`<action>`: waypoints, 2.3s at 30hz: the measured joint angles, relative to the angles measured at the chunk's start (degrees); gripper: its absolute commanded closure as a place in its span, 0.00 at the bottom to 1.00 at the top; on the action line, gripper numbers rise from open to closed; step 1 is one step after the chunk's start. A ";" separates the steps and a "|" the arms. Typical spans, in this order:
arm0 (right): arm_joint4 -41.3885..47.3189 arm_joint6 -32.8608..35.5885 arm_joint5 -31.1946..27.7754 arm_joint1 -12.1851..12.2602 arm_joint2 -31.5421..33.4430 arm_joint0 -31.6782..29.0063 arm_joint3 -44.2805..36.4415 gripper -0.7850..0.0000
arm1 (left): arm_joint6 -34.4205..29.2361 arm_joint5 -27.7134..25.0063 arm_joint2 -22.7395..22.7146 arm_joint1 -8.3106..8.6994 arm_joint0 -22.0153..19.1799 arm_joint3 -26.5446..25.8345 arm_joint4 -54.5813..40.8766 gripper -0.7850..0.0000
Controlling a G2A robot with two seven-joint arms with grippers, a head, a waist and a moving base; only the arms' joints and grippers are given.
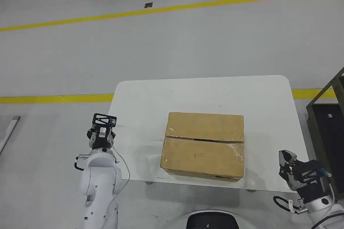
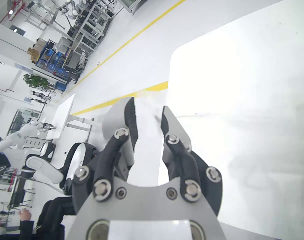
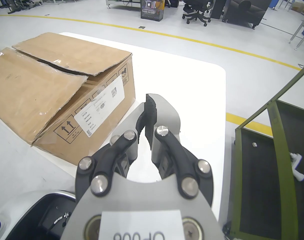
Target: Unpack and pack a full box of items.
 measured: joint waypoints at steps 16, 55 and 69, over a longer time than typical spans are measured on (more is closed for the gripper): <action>0.34 -0.74 1.54 0.03 0.33 -1.54 0.14 0.82 | 1.75 -2.85 -0.66 0.05 2.54 -4.50 -5.33 0.00; 2.45 -3.94 3.35 -0.13 3.40 -5.95 0.19 0.52 | -2.67 -12.72 38.94 -4.43 -12.61 9.90 -1.05 0.00; 1.86 -3.76 3.07 -0.15 3.14 -5.88 0.06 0.52 | 3.77 -10.05 40.00 -5.63 -21.61 13.40 6.91 0.00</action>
